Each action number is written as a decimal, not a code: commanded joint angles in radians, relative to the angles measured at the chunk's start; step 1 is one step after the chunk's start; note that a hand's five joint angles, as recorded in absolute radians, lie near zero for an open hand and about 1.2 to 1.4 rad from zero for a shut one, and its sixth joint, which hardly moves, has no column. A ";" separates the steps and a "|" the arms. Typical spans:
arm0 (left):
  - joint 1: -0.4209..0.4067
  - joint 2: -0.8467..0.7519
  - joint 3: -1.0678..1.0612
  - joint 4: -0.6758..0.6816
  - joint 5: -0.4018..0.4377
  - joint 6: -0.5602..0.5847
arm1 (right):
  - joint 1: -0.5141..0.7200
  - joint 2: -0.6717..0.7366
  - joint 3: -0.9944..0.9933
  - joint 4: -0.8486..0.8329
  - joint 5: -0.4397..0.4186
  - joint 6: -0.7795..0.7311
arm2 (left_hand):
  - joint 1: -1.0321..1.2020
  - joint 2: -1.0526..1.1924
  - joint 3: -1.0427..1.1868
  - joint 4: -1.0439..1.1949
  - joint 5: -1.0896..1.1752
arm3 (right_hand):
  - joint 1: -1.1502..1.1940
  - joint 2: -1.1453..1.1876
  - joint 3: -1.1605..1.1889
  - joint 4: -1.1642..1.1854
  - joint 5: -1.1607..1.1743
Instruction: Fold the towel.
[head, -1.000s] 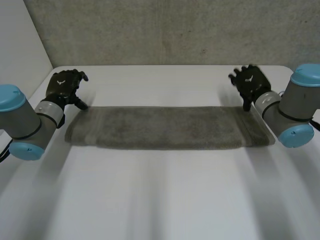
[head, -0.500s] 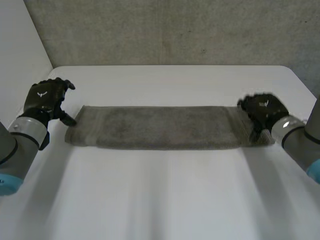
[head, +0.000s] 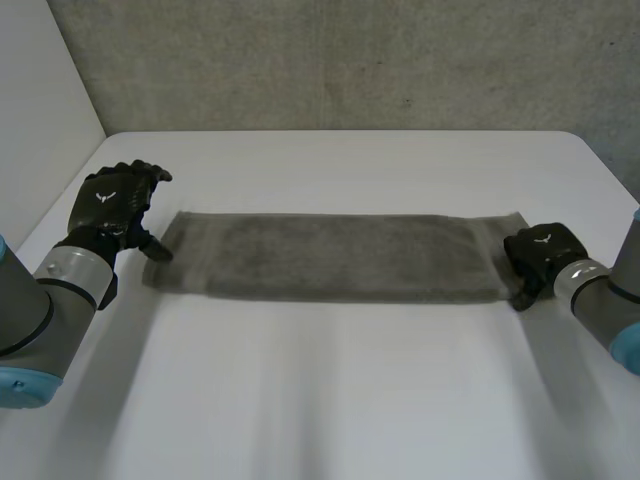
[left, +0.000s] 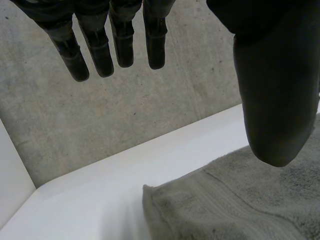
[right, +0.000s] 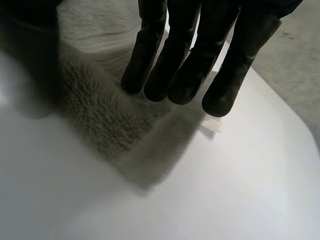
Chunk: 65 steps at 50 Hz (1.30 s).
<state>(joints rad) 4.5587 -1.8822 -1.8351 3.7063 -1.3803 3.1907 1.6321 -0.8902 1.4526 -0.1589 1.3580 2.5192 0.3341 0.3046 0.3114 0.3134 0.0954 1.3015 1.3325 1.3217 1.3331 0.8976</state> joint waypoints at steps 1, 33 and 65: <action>0.002 0.006 -0.007 0.000 0.000 0.000 | -0.073 -0.050 -0.001 0.002 -0.004 0.003 | -0.088 -0.059 -0.066 -0.068 -0.024 | 0.095 0.064 0.075 0.063 0.324; 0.014 0.031 -0.015 0.001 0.000 -0.002 | 0.012 -0.193 -0.239 0.150 -0.017 -0.180 | -0.106 -0.076 -0.083 -0.085 -0.042 | 0.095 0.064 0.075 0.063 0.324; -0.015 0.052 0.001 0.000 0.000 -0.003 | 0.710 0.051 -0.371 -0.039 0.188 -0.071 | -0.103 -0.073 -0.080 -0.082 -0.039 | -1.127 -1.158 -1.147 -1.159 -0.898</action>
<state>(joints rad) 4.5580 -1.8464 -1.8543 3.7061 -1.3832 3.1890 2.3966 -0.6592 0.9138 -0.1382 1.5320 2.4100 0.2832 0.2820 0.2907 0.2903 0.0765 0.2328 0.2381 0.2445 0.2557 0.0566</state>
